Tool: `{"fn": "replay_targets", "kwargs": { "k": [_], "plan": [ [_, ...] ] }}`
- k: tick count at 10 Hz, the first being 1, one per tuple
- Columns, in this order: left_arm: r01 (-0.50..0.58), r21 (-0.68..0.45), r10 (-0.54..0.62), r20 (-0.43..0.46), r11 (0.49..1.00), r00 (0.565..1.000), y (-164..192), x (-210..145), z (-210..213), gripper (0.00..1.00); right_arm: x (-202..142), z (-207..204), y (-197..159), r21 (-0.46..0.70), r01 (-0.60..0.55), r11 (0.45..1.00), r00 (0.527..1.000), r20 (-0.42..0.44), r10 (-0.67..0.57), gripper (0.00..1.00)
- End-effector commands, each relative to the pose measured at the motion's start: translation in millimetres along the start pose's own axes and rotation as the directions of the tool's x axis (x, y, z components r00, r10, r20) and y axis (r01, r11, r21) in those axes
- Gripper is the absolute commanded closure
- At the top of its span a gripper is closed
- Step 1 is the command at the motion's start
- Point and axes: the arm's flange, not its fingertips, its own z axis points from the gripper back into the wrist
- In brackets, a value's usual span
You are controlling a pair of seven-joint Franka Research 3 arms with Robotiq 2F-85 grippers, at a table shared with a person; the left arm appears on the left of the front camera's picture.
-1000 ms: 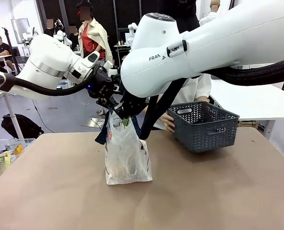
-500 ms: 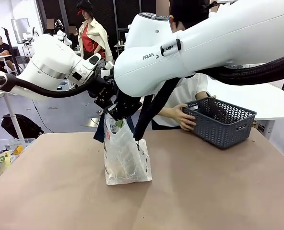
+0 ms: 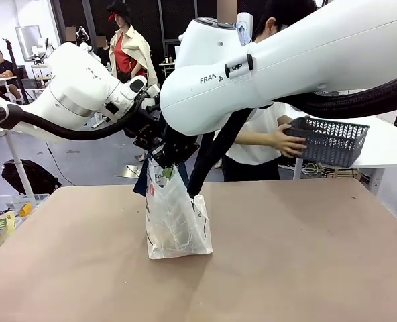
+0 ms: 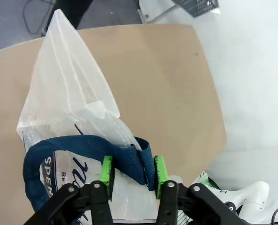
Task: Transfer purchased items from the store into the shopping bag.
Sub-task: Move the Reusable shopping bag to the right side of the table.
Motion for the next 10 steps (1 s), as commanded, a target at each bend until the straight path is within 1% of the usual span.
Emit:
{"fn": "replay_targets", "kwargs": {
  "k": [1,8,9,10],
  "plan": [
    [-0.016,0.036,0.016,-0.002,0.999,1.000,-4.1,-4.5,-1.4,1.00,-1.7,4.4,-1.8,0.024,-0.011,1.000,1.000,0.003,0.011,1.00],
    [-0.011,0.066,0.013,-0.029,0.998,0.999,-4.5,-3.0,-6.0,1.00,-4.7,6.1,-5.0,0.022,-0.005,1.000,1.000,0.007,0.004,1.00],
    [-0.013,0.068,0.015,-0.032,0.998,0.999,-4.5,-2.8,-6.0,1.00,-5.1,6.5,-5.0,0.014,0.007,1.000,1.000,0.003,-0.007,0.86],
    [-0.014,0.068,0.016,-0.034,0.998,0.999,-4.4,-2.7,-6.0,1.00,-5.7,7.6,-5.2,0.007,0.016,1.000,1.000,0.006,-0.016,0.66]
  ]
}}
